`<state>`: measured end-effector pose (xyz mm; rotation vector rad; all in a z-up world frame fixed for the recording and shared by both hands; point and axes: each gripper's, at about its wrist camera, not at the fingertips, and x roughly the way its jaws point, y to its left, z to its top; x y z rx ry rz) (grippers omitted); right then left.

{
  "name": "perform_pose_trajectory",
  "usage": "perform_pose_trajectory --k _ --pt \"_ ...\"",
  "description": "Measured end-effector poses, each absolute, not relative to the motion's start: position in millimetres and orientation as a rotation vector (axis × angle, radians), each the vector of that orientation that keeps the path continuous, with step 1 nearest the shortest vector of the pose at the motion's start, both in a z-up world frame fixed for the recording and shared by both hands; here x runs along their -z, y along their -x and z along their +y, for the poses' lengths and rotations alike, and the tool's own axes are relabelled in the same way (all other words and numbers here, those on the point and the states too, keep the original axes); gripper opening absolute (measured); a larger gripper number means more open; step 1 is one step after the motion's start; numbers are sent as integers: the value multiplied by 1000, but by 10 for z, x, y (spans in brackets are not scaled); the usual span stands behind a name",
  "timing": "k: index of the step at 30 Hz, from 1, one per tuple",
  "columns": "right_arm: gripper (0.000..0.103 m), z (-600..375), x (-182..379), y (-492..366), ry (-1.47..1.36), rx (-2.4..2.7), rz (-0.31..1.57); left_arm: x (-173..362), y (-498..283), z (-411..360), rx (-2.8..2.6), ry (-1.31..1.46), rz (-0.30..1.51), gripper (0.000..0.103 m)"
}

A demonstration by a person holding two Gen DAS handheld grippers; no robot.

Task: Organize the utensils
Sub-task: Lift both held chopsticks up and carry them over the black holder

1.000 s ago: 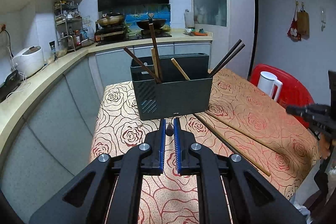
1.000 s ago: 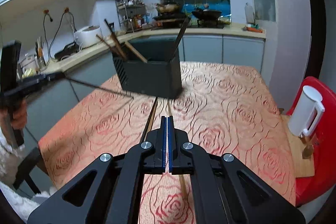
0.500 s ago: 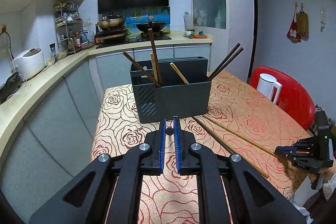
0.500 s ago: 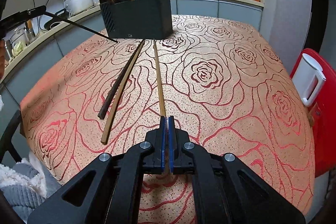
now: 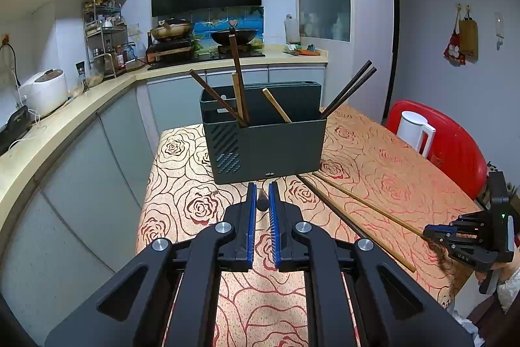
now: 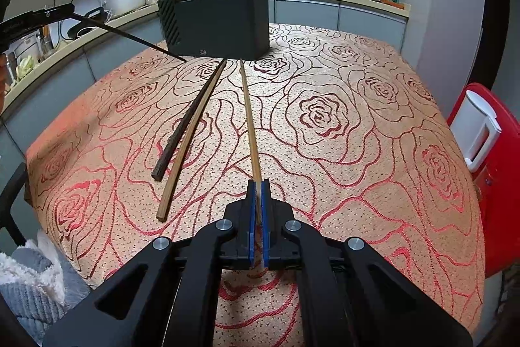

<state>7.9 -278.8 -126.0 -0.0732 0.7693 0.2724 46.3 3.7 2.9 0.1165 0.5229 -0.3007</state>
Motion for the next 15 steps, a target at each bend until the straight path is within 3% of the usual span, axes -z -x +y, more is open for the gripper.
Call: perform_pose_trajectory --k 2,3,4,5,6,8,10,15 --pt "5 -2783 1270 -87 82 -264 771 -21 -464 37 301 -117 525 7" --pt "18 -2780 1278 -88 85 -263 773 -15 -464 40 302 -115 527 7" --pt "56 -2784 1279 -86 84 -259 772 -13 -468 38 302 -115 528 7" --pt "70 -2807 1263 -62 67 -245 752 -6 -464 44 303 -115 530 7" --pt "74 -2838 1234 -37 43 -232 721 0 -465 50 302 -114 531 7" --pt "70 -2837 1191 -28 63 -223 701 6 -469 56 301 -111 534 7" --pt "56 -2832 1212 -43 73 -230 717 13 -475 61 301 -108 538 7" --pt "37 -2730 1302 -68 117 -267 758 21 -475 63 302 -106 539 7"
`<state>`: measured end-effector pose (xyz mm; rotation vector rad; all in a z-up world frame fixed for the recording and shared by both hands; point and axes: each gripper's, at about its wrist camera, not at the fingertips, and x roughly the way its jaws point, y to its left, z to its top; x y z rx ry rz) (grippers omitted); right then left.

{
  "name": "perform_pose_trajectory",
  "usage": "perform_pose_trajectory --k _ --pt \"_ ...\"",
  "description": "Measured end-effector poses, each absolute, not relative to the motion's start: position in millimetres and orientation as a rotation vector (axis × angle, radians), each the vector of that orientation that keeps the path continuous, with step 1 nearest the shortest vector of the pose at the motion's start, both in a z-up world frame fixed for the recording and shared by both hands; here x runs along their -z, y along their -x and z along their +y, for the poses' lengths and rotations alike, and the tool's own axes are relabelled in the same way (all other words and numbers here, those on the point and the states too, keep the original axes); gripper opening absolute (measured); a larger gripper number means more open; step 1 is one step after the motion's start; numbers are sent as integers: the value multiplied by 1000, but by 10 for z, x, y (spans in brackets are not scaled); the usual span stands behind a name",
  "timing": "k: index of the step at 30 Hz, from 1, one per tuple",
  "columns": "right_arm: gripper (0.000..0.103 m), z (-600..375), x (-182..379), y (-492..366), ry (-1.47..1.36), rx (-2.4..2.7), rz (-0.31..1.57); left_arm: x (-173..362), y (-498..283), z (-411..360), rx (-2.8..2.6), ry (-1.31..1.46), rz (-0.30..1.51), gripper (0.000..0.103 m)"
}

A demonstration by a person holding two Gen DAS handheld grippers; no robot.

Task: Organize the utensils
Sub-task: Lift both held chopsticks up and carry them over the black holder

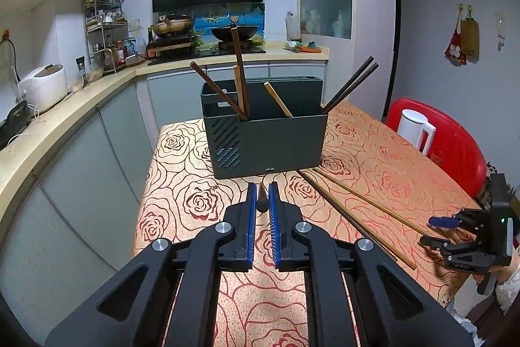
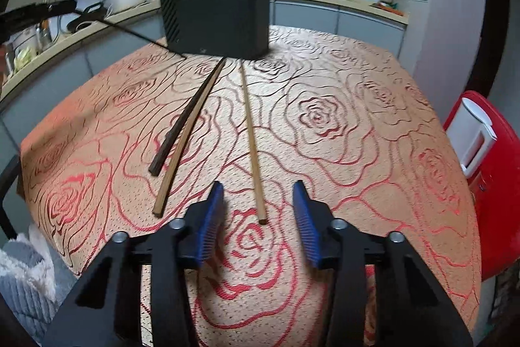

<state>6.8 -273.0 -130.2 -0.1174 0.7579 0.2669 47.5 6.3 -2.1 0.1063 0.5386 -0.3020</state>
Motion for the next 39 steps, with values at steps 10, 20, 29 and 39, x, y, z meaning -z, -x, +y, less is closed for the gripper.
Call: perform_pose_trajectory --k 10,20,29,39 --pt "8 -2771 1330 -109 90 -265 783 13 -472 64 301 -99 533 7" --pt "7 -2956 848 -49 -45 -274 673 -152 -448 114 292 -98 489 7" --pt "7 -3075 76 -152 -108 -303 484 -322 -483 68 302 -100 448 7" --pt "7 -2949 -432 -554 -91 -326 414 -460 -694 43 320 -92 452 7"
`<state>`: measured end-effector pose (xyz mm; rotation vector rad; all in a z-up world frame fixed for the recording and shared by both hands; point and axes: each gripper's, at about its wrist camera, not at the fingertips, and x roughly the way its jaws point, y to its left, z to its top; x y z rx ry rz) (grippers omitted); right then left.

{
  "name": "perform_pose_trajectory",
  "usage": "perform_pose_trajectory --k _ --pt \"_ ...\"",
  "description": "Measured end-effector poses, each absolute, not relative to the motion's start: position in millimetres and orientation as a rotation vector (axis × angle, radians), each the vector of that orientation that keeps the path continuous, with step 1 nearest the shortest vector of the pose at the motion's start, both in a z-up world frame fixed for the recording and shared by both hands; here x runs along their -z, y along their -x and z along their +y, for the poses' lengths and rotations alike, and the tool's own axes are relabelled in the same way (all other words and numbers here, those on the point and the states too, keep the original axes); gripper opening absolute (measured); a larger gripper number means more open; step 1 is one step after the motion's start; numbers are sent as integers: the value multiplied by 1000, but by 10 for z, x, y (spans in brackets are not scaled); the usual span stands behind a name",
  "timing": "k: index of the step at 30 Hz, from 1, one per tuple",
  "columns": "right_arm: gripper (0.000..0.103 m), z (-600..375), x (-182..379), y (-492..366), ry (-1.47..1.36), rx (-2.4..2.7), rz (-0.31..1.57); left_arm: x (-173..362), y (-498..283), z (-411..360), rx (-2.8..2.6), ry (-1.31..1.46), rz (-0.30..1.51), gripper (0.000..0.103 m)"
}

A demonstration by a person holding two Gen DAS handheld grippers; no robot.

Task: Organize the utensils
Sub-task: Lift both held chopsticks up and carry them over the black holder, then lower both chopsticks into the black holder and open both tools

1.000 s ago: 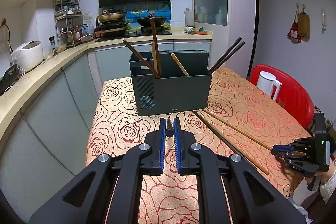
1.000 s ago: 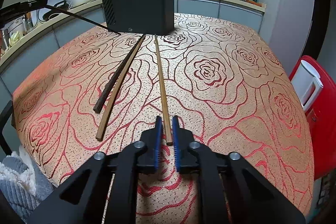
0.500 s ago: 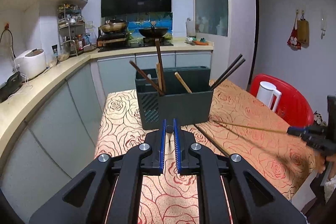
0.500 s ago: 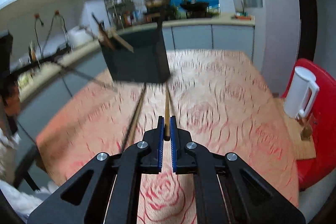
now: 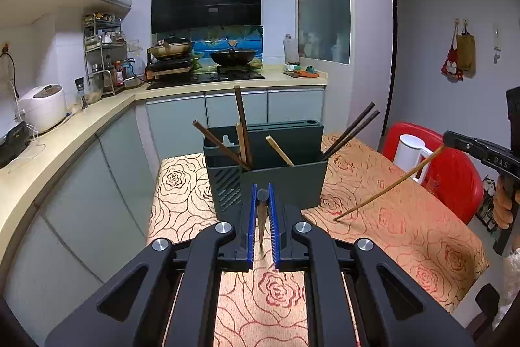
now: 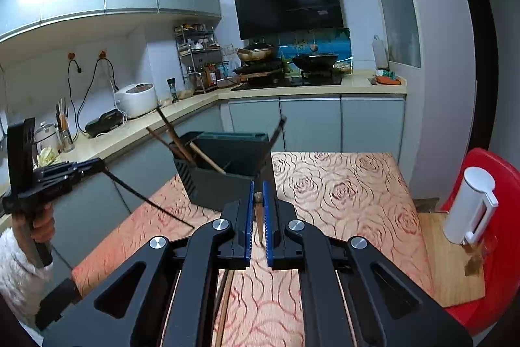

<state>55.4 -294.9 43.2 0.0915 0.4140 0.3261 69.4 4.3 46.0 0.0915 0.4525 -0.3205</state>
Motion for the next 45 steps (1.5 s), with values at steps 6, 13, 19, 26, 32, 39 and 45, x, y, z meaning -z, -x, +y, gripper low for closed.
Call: perform_pose_trajectory --k 6,13,19,26,32,39,45 --pt "7 -2807 -685 -798 -110 -366 424 -705 -915 43 331 -88 458 7" --pt "7 -2620 -1091 -924 -80 -400 388 -1156 -1031 -65 368 -103 418 7" --pt "7 -2514 -1431 -1063 -64 -399 349 -1568 -1153 -289 393 -112 380 7" --pt "7 -2387 -1761 -1283 -43 -380 291 -1949 -1411 -510 382 -102 335 7" --pt "7 -2354 -1913 -1567 -50 -342 259 -2225 -1699 -658 347 -71 293 7" --pt "7 -2356 -1915 -1885 -80 -303 222 -2185 -2047 -821 319 -59 301 7" --pt "7 -2269 -1717 -2058 -45 -258 200 -1767 -2214 -877 320 -82 372 7"
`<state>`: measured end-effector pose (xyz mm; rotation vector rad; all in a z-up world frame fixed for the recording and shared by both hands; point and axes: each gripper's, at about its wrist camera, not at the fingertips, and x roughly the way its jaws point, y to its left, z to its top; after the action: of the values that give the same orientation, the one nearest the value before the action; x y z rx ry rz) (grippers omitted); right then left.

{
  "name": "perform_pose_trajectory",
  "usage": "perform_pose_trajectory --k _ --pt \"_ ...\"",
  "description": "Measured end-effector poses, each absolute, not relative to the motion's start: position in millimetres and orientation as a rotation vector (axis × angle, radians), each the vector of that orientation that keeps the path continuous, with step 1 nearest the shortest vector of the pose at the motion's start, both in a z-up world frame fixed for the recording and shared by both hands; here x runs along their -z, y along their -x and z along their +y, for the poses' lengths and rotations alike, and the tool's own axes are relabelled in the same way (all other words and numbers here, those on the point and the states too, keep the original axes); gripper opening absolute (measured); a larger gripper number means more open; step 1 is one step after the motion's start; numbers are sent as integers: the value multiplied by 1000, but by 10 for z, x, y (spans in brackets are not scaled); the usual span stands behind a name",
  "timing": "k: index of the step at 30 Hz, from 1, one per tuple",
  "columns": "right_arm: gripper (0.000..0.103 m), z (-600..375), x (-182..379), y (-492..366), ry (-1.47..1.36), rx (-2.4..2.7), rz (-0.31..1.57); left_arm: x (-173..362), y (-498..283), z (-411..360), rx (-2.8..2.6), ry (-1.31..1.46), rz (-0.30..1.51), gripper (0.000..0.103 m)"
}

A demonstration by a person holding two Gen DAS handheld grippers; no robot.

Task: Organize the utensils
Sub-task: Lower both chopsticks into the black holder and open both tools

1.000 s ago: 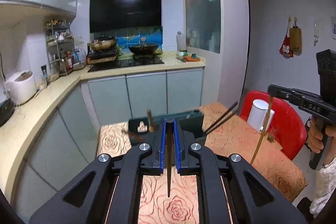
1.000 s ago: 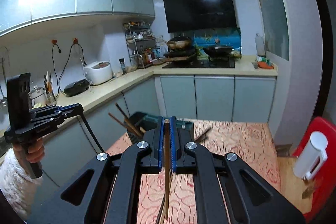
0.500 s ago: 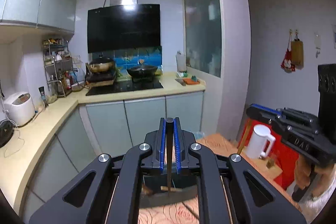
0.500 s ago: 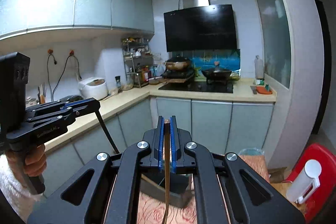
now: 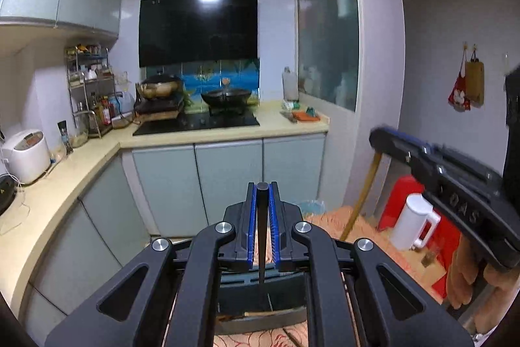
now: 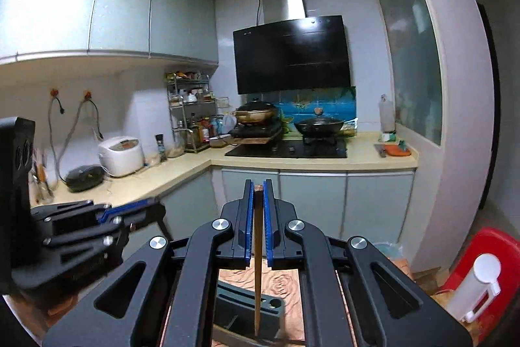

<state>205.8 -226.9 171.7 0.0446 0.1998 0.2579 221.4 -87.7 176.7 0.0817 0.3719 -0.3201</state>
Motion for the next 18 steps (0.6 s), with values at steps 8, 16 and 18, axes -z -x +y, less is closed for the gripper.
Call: perform_pose_trajectory --k 8,16,18 --pt "7 -2130 -1295 -2140 31 -247 274 -1325 -2331 -737 294 -85 448 7" --pt "8 -2087 -1063 -2176 33 -266 348 -1154 -2361 -598 285 -66 489 7" --pt "19 -2074 -1043 -2168 35 -276 363 -1158 -2346 -552 286 -54 488 12"
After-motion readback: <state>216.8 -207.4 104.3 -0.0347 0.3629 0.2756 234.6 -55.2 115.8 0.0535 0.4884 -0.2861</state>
